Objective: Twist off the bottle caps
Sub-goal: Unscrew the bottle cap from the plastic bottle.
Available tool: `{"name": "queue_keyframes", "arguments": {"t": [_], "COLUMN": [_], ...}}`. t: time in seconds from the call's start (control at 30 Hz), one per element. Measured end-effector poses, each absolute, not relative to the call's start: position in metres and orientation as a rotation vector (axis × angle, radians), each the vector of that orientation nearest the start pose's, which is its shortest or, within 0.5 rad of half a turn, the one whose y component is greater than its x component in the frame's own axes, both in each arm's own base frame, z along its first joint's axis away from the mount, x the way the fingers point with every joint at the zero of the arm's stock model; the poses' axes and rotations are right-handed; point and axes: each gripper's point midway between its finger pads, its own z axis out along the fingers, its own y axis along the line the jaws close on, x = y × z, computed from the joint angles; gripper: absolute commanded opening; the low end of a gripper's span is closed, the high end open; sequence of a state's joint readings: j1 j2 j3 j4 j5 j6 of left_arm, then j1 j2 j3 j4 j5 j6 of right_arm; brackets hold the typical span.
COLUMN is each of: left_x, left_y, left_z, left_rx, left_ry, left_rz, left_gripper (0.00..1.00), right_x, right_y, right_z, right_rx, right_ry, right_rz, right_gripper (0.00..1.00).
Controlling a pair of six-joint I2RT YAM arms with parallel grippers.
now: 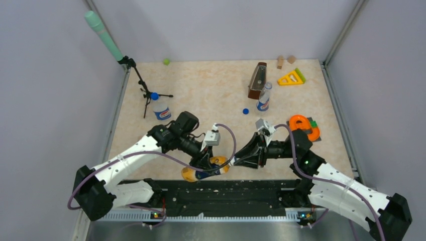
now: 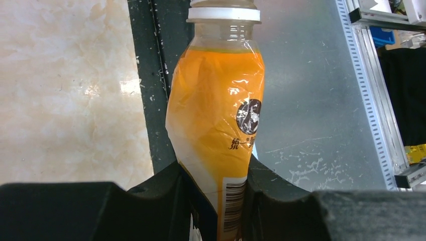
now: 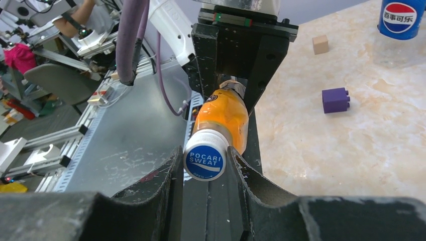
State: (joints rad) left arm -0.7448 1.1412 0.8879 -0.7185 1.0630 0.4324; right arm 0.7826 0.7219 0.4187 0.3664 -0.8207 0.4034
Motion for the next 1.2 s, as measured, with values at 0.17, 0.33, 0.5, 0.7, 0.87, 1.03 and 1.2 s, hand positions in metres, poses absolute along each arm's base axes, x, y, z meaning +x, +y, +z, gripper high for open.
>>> {"name": "queue_keyframes", "arguments": {"t": [0.17,0.33,0.5,0.7,0.87,1.03,1.2], "left_x": [0.076,0.092,0.109,0.116,0.132,0.156,0.177], "left_y": [-0.262,-0.265,-0.269,-0.27,-0.267,-0.257,-0.244], "left_z": [0.181,0.18,0.183,0.199,0.203,0.198,0.193], "left_rx": [1.613,1.566,1.523,1.493,1.424,1.321,1.215], "left_ry": [1.769,1.794,1.776,1.702,1.705,1.727,1.698], "left_rz": [-1.426,-1.311,-1.209,-1.142,-1.02,-0.815,-0.614], "left_gripper": [0.0,0.0,0.0,0.0,0.0,0.0,0.0], "right_x": [0.09,0.105,0.114,0.121,0.126,0.129,0.14], "right_y": [0.281,0.286,0.287,0.287,0.285,0.282,0.274], "right_z": [0.24,0.226,0.218,0.214,0.209,0.211,0.22], "right_rx": [-0.994,-0.935,-0.88,-0.825,-0.791,-0.75,-0.644], "right_ry": [1.46,1.555,1.619,1.66,1.699,1.709,1.704], "right_rz": [1.499,1.46,1.436,1.414,1.388,1.369,1.316], "right_gripper": [0.36,0.38,0.48,0.58,0.6,0.61,0.61]}}
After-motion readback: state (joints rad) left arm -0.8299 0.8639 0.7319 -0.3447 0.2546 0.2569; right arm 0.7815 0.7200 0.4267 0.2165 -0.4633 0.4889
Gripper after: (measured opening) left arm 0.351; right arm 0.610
